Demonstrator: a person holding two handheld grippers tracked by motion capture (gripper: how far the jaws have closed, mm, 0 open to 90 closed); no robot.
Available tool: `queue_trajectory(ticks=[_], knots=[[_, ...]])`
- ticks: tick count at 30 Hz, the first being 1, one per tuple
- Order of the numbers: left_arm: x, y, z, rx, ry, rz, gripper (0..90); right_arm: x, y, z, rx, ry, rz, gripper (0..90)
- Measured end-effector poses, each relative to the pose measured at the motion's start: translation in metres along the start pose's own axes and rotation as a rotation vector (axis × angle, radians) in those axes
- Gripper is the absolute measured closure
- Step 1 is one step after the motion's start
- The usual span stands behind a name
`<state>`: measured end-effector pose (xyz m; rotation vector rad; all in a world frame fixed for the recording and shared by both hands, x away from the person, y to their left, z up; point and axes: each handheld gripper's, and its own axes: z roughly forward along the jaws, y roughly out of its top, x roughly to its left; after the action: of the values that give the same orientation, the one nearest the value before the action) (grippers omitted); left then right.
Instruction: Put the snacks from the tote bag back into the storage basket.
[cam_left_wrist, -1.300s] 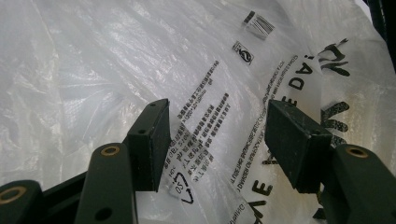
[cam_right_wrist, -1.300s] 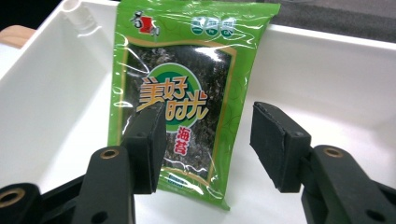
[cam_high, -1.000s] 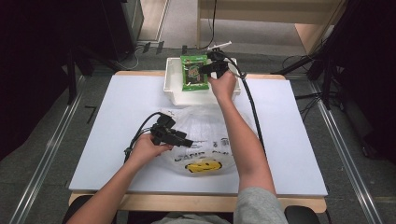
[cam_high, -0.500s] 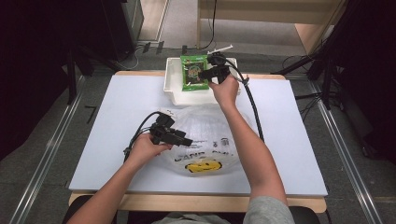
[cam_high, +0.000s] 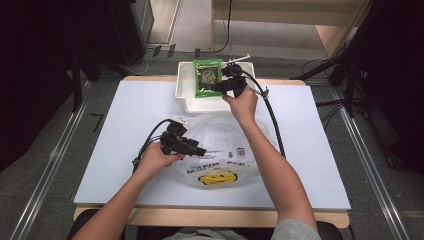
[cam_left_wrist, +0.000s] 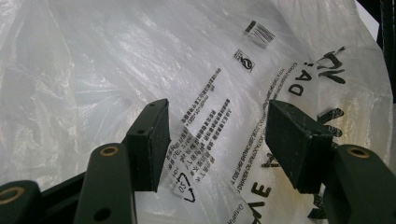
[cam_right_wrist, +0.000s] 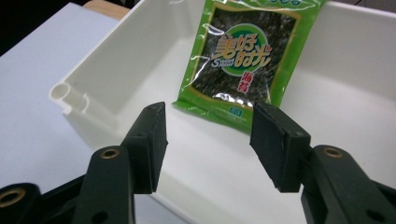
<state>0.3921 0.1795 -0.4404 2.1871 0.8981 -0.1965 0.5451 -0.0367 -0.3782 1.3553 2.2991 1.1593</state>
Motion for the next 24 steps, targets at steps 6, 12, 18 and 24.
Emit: queue_trajectory(ticks=[6, 12, 18, 24], knots=[[-0.001, 0.000, 0.000, -0.001, -0.004, 0.003, 40.9, 0.005, -0.008, -0.011, -0.005, 0.023, -0.020, 46.5], [-0.001, 0.000, 0.000, 0.001, -0.002, 0.005, 40.9, 0.008, -0.015, -0.022, -0.012, 0.036, -0.037, 46.2], [-0.002, 0.001, -0.001, -0.004, -0.007, 0.002, 40.9, 0.009, -0.025, -0.033, -0.009, 0.042, -0.055, 46.4], [-0.001, 0.001, -0.001, -0.006, -0.006, 0.002, 40.8, 0.010, -0.039, -0.043, -0.014, 0.082, -0.047, 46.7]])
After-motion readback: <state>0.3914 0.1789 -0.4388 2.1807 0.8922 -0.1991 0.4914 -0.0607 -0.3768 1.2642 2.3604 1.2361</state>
